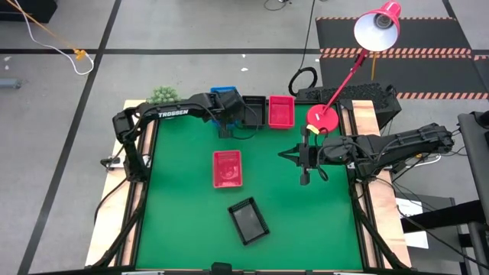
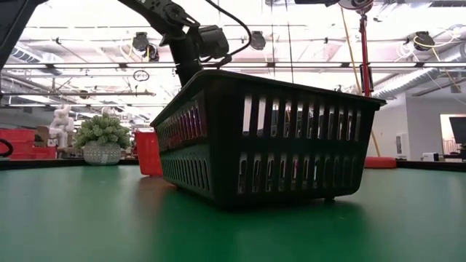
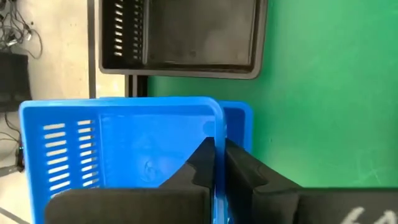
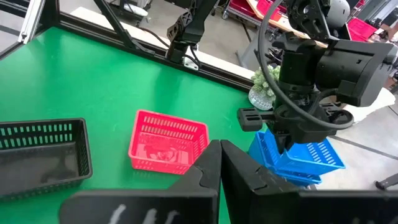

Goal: Stack baskets by color
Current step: Stack the bottom blue basket on the stacked top blue basket

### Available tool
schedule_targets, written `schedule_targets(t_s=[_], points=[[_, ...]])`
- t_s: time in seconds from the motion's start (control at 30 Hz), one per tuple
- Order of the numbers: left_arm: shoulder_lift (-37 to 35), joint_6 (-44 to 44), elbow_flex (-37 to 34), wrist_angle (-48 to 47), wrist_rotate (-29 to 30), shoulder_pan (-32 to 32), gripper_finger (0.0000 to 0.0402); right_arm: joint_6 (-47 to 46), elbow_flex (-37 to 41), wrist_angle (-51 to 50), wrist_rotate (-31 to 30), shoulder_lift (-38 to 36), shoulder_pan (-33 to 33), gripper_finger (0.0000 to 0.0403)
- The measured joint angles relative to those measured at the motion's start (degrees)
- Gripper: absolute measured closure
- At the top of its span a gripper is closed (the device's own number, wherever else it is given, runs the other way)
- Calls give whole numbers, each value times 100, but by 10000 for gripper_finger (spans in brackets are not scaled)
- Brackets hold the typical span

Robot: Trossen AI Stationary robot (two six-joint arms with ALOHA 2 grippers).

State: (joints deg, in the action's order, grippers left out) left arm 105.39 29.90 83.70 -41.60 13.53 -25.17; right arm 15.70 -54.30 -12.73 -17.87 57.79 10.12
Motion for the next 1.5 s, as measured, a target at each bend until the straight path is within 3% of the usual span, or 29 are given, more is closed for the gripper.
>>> schedule_targets(t_s=[0.3,0.5,0.73,1.03,1.2,1.5], points=[[-1,40,0,-6,-169,-73,394,-2,0,1,0,1,-1,401],[-1,44,0,-9,-196,-123,375,-2,0,2,0,1,1,401],[-1,134,0,-9,-305,-144,393,-1,0,2,0,1,-1,401],[49,154,-24,74,-323,-223,370,-2,0,3,0,1,-1,401],[47,254,-213,190,-342,-248,368,0,0,2,0,1,-1,401],[26,578,-1097,1216,-342,-251,366,11,0,4,0,1,-1,401]])
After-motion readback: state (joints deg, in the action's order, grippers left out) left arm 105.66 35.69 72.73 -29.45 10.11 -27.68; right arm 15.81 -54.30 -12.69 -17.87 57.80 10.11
